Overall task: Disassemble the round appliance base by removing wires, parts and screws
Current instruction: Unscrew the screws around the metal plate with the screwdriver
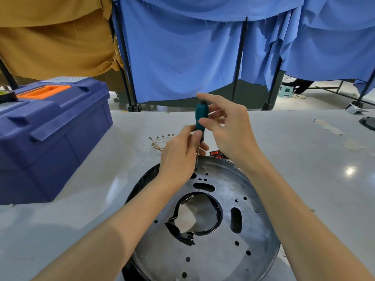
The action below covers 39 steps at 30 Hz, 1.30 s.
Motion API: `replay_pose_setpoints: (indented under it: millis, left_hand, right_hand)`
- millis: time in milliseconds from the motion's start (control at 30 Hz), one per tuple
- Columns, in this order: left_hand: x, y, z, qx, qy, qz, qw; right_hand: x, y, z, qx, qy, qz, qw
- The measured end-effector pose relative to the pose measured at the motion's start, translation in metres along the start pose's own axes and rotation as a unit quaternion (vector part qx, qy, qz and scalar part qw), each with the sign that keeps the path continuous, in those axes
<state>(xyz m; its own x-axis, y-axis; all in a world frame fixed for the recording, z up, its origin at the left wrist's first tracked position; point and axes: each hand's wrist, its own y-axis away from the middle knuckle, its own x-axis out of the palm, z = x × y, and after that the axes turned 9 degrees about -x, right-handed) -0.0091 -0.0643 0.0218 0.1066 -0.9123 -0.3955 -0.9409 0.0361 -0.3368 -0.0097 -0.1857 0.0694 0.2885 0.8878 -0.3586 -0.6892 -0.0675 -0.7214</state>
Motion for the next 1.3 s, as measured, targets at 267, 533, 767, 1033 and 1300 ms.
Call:
replay_pose_setpoints:
  millis: [267,533,767,1033,1300]
  left_hand:
    - [-0.0006,-0.0001,0.0006,-0.016,-0.009,-0.020,1.000]
    - [-0.0004,-0.0015,0.0014,-0.009,0.000,-0.014,1.000]
    - [-0.0017,-0.0015,-0.0005,-0.003,0.026,-0.005,1.000]
    - [-0.0010,-0.0028,-0.0001,-0.022,0.043,-0.006,0.999]
    - [-0.0018,-0.0020,-0.0008,-0.023,0.031,0.011,0.999]
  right_hand:
    - [0.0014,0.0016,-0.0011,-0.004,0.001,0.012,1.000]
    - [0.0003,0.0012,0.0001,0.009,-0.029,0.032,0.999]
    - [0.0040,0.0022,-0.0010,-0.005,-0.007,0.019,1.000]
    - [0.0034,0.0026,-0.0009,-0.009,-0.016,0.022,1.000]
    - [0.0008,0.0007,0.0011,0.021,-0.048,0.020,0.998]
